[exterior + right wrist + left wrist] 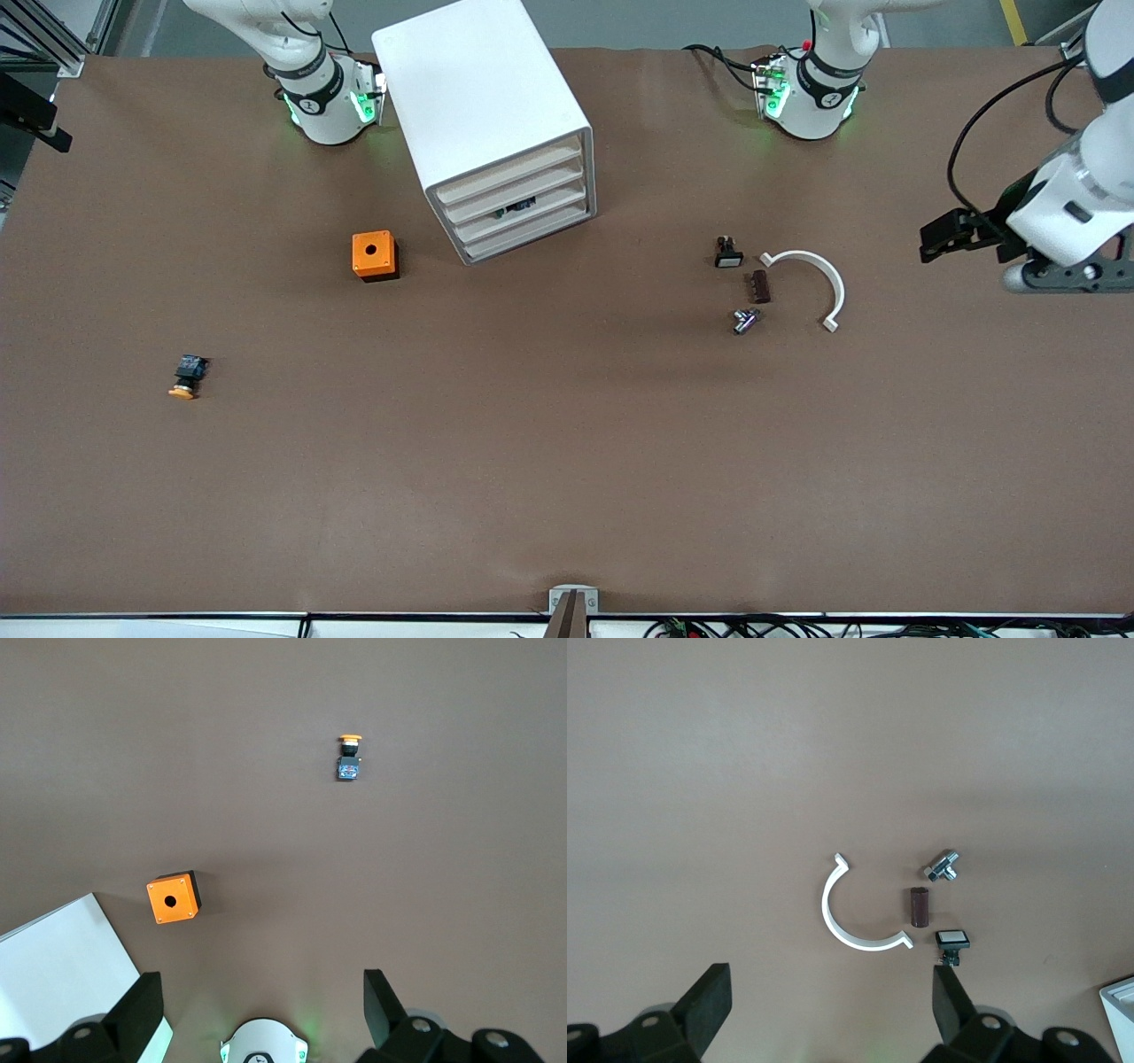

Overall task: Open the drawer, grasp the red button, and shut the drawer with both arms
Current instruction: 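Move the left gripper toward the white cabinet's drawer front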

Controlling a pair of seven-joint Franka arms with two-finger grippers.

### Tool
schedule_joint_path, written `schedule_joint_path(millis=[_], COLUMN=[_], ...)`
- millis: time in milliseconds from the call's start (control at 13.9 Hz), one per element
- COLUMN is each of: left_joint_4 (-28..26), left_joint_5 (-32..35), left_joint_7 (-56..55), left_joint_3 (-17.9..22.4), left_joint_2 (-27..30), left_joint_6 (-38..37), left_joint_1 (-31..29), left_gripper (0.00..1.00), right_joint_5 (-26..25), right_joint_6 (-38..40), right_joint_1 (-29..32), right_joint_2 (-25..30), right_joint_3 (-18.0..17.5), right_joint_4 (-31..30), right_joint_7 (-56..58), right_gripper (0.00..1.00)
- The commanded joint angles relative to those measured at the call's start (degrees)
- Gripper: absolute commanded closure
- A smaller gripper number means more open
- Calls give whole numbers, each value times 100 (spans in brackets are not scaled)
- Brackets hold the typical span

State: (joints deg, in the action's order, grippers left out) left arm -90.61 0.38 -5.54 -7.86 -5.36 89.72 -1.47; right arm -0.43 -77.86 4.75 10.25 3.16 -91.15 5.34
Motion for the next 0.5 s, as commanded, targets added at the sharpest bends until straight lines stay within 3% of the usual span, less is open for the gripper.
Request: schedule_joint_path(millis=[0,432], left_joint_4=[148,332], left_joint_5=[-2,-11], left_joint_7=[-316,-1308], left_joint_3=[-119,-119], left_joint_2=[-376,-1264], left_joint_6=[-78,-7], left_joint_1=[147,963], left_gripper=[0,0], right_joint_5=[-28,-28], right_joint_6=[-27,-27], right_joint_1=[-18,-18], right_joint_2=[153,153], right_joint_3=[9,9], right_joint_4=[-131,-139], right_joint_7=[28,28], right_gripper=[0,0])
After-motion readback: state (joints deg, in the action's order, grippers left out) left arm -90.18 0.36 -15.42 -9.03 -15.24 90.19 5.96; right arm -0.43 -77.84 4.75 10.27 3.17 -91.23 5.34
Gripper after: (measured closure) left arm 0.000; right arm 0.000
